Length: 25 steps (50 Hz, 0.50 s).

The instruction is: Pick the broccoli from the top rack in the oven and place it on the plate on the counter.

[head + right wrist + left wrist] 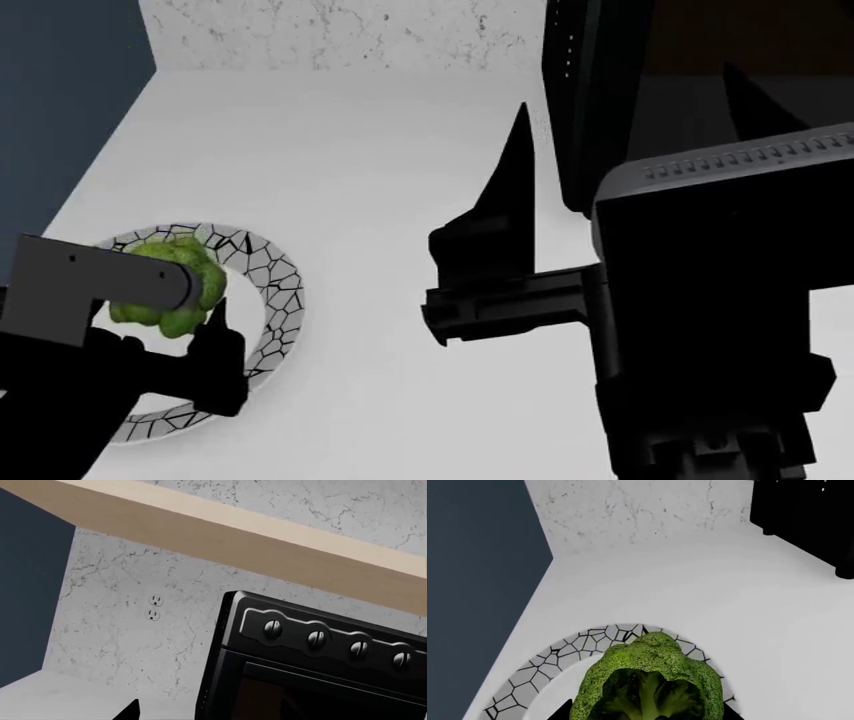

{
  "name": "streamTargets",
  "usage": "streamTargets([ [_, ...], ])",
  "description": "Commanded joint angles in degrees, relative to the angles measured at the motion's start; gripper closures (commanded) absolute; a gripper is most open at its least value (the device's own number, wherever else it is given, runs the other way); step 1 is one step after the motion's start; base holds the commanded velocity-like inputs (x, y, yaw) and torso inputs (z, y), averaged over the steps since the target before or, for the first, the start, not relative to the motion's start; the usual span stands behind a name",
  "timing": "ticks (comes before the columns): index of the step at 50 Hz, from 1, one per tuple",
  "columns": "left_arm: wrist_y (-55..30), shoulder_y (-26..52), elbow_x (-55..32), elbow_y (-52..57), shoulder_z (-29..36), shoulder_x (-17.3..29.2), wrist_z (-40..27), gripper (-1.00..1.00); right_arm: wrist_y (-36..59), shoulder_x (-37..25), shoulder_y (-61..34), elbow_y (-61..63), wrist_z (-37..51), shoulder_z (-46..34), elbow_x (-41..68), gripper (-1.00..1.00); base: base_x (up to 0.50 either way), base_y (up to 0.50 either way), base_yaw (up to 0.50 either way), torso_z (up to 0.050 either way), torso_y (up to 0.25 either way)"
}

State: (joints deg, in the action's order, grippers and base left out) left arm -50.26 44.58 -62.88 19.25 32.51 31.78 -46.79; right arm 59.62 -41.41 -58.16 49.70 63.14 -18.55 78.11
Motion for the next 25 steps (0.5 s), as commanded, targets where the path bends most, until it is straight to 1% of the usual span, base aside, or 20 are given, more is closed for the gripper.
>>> streamTargets([
  [1, 1.6, 0.2, -0.3, -2.9, -0.4, -0.1, 0.4, 1.00, -0.1, 0.0, 0.1, 0.0, 0.2, -0.3, -0.1, -1.00, 0.00, 0.00, 0.00, 0.000, 0.000],
  [7, 1.3, 1.6, -1.9, -4.5, -2.0, 0.0, 0.6, 1.00, 0.3, 0.2, -0.7, 0.0, 1.3, -0.6, 1.0, -1.00, 0.00, 0.00, 0.00, 0.002, 0.002],
  [11, 1.4, 2.0, -1.1, -6.0, -1.5, -0.1, 1.2, 1.00, 0.3, 0.3, -0.8, 0.0, 1.3, -0.8, 0.9, -1.00, 0.00, 0.00, 0.00, 0.000, 0.000],
  [12, 2.5, 1.2, -0.2, -6.9, -1.3, -0.1, 2.2, 1.00, 0.3, 0.3, -0.8, -0.1, 1.2, -0.9, 0.8, -1.00, 0.00, 0.00, 0.00, 0.000, 0.000],
  [14, 1.5, 2.5, -0.8, -8.2, -1.3, -0.6, 2.0, 1.00, 0.4, 0.3, -1.0, -0.1, 1.3, -0.9, 1.0, -1.00, 0.00, 0.00, 0.00, 0.000, 0.000],
  [25, 3.5, 4.1, 1.7, -17.2, -0.7, -1.9, 6.1, 1.00, 0.3, 0.4, -1.2, -0.7, 0.9, -1.3, 0.7, -1.00, 0.00, 0.00, 0.00, 0.000, 0.001],
])
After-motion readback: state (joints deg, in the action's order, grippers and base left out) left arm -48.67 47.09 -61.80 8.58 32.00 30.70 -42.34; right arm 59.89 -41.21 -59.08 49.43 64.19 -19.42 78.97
